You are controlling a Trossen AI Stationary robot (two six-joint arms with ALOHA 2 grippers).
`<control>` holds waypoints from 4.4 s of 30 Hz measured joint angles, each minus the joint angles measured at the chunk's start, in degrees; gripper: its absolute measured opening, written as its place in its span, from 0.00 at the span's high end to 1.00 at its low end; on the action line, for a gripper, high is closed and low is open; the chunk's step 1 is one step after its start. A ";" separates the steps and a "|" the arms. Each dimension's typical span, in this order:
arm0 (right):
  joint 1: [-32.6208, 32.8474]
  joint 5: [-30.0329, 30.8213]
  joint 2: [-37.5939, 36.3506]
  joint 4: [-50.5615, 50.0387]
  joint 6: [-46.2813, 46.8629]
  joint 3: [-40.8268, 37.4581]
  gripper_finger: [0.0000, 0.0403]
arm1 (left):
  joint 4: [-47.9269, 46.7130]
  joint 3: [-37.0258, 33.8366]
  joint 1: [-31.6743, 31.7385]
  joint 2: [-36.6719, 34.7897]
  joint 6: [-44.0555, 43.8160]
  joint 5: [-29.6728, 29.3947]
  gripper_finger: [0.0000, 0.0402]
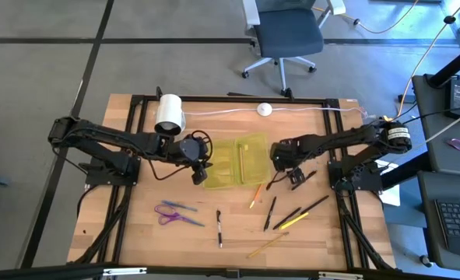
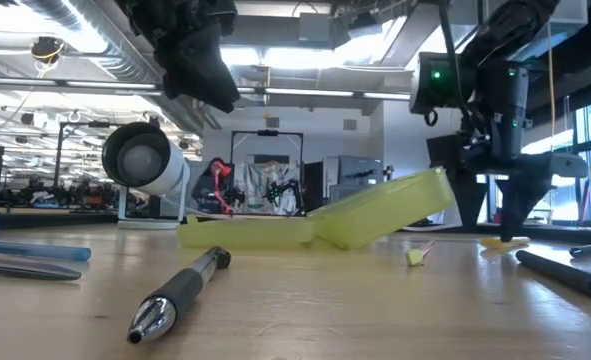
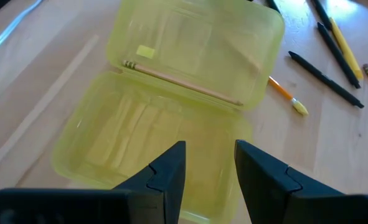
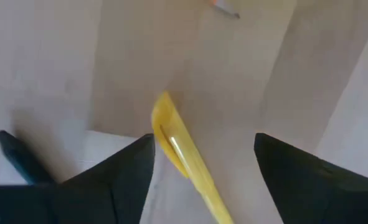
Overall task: Pick & place school supplies into a supply box
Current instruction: Put the yellow pen into the yellow supply box, then put the black pen into the yellow supply box
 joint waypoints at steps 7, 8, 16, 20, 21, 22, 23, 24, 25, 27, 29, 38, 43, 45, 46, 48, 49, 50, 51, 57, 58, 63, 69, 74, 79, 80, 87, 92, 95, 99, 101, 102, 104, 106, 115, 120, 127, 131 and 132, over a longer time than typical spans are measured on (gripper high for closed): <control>-0.54 -0.44 -0.39 3.69 -4.48 -4.24 0.40 | 0.00 0.00 -0.86 0.02 -1.76 -0.21 0.68; -0.54 -0.50 -0.41 3.86 -4.43 -4.61 0.41 | 0.00 0.00 -0.88 0.02 -1.83 -0.21 0.68; -0.51 -1.93 -0.38 3.80 -3.13 -5.26 0.61 | 0.03 0.00 -0.88 0.02 -1.82 -2.64 0.68; -0.52 -3.31 -0.35 3.62 -2.95 -5.34 0.73 | 0.03 0.00 -0.88 0.02 -1.84 -3.81 0.68; -0.52 -3.81 -0.33 3.60 -2.96 -5.36 0.75 | 0.01 0.00 -0.88 0.02 -1.84 -4.12 0.68; -0.54 -4.21 -0.30 3.62 -2.96 -5.36 0.78 | 0.01 0.00 -0.88 0.02 -1.86 -4.39 0.68; -0.54 -4.39 -0.30 3.60 -2.96 -5.36 0.80 | 0.03 0.00 -0.88 0.02 -1.84 -4.61 0.68; -0.54 -4.44 -0.29 3.58 -2.91 -5.36 0.82 | 0.01 0.00 -0.88 0.02 -1.85 -4.66 0.68; -0.54 -4.40 -0.28 3.53 -2.73 -5.36 0.84 | 0.01 0.00 -0.88 0.02 -1.86 -4.63 0.68; -0.54 -4.42 -0.28 3.45 -1.68 -5.36 0.86 | 0.02 0.00 -0.88 0.02 -1.85 -4.63 0.68; -0.54 -4.44 -0.63 3.34 -1.14 -5.44 0.87 | 0.02 0.02 -0.88 0.02 -1.85 -4.63 0.68; -0.54 -4.48 -6.66 0.26 4.63 -6.08 0.86 | 0.00 0.02 -0.88 0.04 -1.81 -4.57 0.68; -1.25 -4.57 -11.58 1.10 8.92 -5.88 0.86 | 0.05 0.04 -0.81 0.04 -1.84 -4.55 0.68; -2.29 -4.56 -14.07 0.89 12.27 -5.69 0.86 | 0.05 0.07 -0.81 0.04 -1.84 -4.53 0.68; -2.90 -4.53 -15.25 0.60 13.81 -5.39 0.86 | 0.03 0.07 -0.81 0.04 -1.84 -4.50 0.68; -4.27 -3.93 -17.80 -0.03 17.21 -4.30 0.86 | 0.03 0.07 -0.81 0.04 -1.84 -4.50 0.68; -5.02 -3.55 -19.07 -0.74 18.92 -3.48 0.86 | 0.01 0.07 -0.81 0.04 -1.84 -4.50 0.68; -5.82 -3.24 -20.21 -1.29 20.85 -2.48 0.86 | 0.03 0.07 -0.81 0.04 -1.84 -4.50 0.68; -6.61 -3.18 -21.32 -1.77 22.95 -1.48 0.86 | 0.03 0.07 -0.81 0.04 -1.83 -4.50 0.68; -9.40 -7.35 -25.91 5.38 40.64 4.78 0.86 | 0.00 0.07 -0.81 0.04 -1.68 -4.50 0.68; -9.39 -7.87 -25.96 8.26 43.46 5.33 0.86 | 0.01 0.07 -0.81 0.04 -1.67 -4.50 0.68; -8.25 -8.69 -23.36 23.34 51.08 5.65 0.86 | -0.01 0.07 -0.81 0.04 -1.66 -4.50 0.68; -5.40 -8.69 -14.79 34.95 54.08 5.65 0.86 | -0.02 0.07 -0.81 0.04 0.22 -4.53 0.68; -4.82 -8.65 -7.21 38.33 59.24 5.65 0.86 | -0.02 0.07 -0.77 0.04 1.31 -4.53 0.68; -4.84 -8.21 -1.53 38.33 61.41 5.65 0.86 | 0.00 0.07 -0.77 0.04 1.36 -4.55 0.68; -4.84 -8.21 -0.61 38.24 61.41 5.63 0.86 | -0.01 0.07 -0.77 0.04 1.36 -4.55 0.68; -4.84 -7.89 3.80 37.15 61.30 5.63 0.86 | 0.00 0.07 -0.77 0.04 1.35 -4.53 0.68; -4.84 -3.43 5.25 34.33 59.81 5.63 0.86 | -0.01 0.07 -0.77 0.04 1.33 -4.53 0.68; -4.87 -1.98 5.76 32.01 59.75 5.63 0.85 | 0.00 0.07 -0.77 0.04 1.33 -4.54 0.68; -4.87 -1.45 6.74 30.25 59.66 5.63 0.85 | -0.01 0.07 -0.77 0.04 1.31 -4.53 0.68; -4.87 -1.45 7.43 29.82 59.66 5.64 0.85 | 0.00 0.07 -0.77 0.04 1.29 -4.55 0.68; -4.87 -1.41 7.85 29.61 59.67 5.64 0.85 | 0.00 0.07 -0.77 0.04 1.27 -4.53 0.68; -4.87 -0.69 8.76 29.61 59.78 5.65 0.85 | 0.00 0.07 -0.77 0.04 1.21 -4.53 0.68; -4.87 -0.05 9.53 29.55 59.81 5.63 0.85 | 0.00 0.07 -0.77 0.04 1.20 -4.54 0.68; -4.93 0.05 11.67 29.51 59.93 5.65 0.78 | 0.00 0.07 -0.77 0.04 0.39 -4.53 0.68; -4.93 0.02 11.67 29.59 59.69 5.63 0.71 | 0.00 0.07 -0.77 0.04 0.31 -4.54 0.68; -5.81 0.66 11.40 29.66 59.43 5.65 0.65 | 0.00 0.07 -0.77 0.04 0.31 -4.53 0.68; -7.08 -0.34 10.53 29.80 58.05 5.67 0.64 | 0.00 0.07 -0.77 0.04 0.31 -4.53 0.68; -7.35 -0.92 10.15 29.52 57.35 5.67 0.64 | -0.02 0.07 -0.77 0.04 0.31 -4.52 0.68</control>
